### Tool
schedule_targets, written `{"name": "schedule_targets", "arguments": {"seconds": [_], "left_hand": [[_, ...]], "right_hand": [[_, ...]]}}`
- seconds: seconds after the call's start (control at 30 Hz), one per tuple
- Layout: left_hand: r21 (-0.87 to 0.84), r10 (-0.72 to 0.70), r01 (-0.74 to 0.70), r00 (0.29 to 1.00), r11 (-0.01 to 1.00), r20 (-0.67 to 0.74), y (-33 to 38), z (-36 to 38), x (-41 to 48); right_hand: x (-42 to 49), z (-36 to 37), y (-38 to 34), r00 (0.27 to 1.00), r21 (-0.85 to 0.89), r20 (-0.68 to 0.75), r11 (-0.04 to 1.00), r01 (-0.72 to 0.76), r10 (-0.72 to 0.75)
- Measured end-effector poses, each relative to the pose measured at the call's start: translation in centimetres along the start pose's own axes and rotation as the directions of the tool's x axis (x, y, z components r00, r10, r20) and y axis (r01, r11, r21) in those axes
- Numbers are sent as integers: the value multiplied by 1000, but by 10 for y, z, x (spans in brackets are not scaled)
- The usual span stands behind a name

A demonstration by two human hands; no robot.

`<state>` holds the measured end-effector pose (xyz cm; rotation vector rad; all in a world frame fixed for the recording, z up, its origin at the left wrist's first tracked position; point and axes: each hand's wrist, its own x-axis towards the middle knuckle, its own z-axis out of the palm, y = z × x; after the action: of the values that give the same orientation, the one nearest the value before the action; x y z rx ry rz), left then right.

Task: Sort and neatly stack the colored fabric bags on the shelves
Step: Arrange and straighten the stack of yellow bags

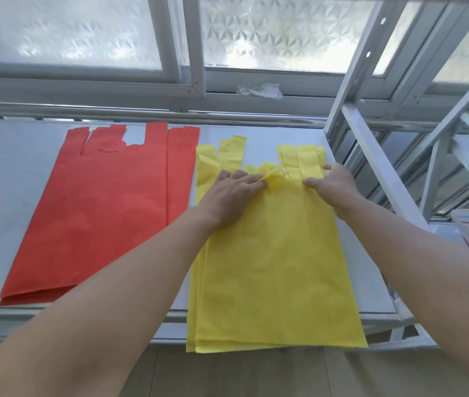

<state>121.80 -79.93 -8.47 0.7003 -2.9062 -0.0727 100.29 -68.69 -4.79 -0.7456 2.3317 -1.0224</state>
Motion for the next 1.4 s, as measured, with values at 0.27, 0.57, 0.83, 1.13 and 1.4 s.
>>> {"name": "schedule_targets", "arguments": {"seconds": [0.27,0.57,0.83,1.13,1.4], "left_hand": [[-106,-36,10,969,994,-245,4,-2,-11],[71,428,-426,862,902,-270,20,-9,-40],[-32,391,-413,881,910,-266,27,-13,-67],[-452,-280,-3,781,892,-558,6,-44,-34],[-475,-481,329,842,817,-244,-32,-26,-13]], "right_hand": [[-1,-7,3,1000,231,-18,973,-5,9],[-19,-18,21,987,215,-143,976,-44,76],[-39,-17,35,986,150,-165,988,22,3],[-33,-12,5,973,190,-153,961,200,-172],[-10,4,7,996,100,-84,994,45,-37]]}}
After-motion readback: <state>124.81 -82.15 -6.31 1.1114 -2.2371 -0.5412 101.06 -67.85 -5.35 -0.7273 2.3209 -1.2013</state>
